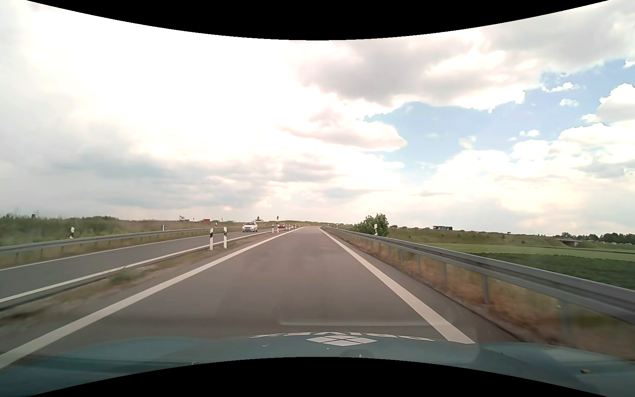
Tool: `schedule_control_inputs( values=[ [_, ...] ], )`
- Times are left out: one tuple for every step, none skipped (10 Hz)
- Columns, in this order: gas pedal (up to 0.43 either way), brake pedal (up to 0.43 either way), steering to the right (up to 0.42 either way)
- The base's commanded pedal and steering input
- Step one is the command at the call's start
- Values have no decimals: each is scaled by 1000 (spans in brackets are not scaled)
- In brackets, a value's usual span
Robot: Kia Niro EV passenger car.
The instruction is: Follow the waypoints while adhering to traffic rules and regulations
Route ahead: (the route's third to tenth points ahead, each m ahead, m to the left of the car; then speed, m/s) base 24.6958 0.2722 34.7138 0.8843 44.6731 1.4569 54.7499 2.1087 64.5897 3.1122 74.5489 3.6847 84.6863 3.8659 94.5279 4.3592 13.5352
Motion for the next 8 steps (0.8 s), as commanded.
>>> schedule_control_inputs(
  values=[
    [228, 0, -32],
    [228, 0, -28],
    [248, 0, -27],
    [248, 0, -25],
    [260, 0, -23],
    [260, 0, -19],
    [260, 0, -13],
    [260, 0, -10]
  ],
)
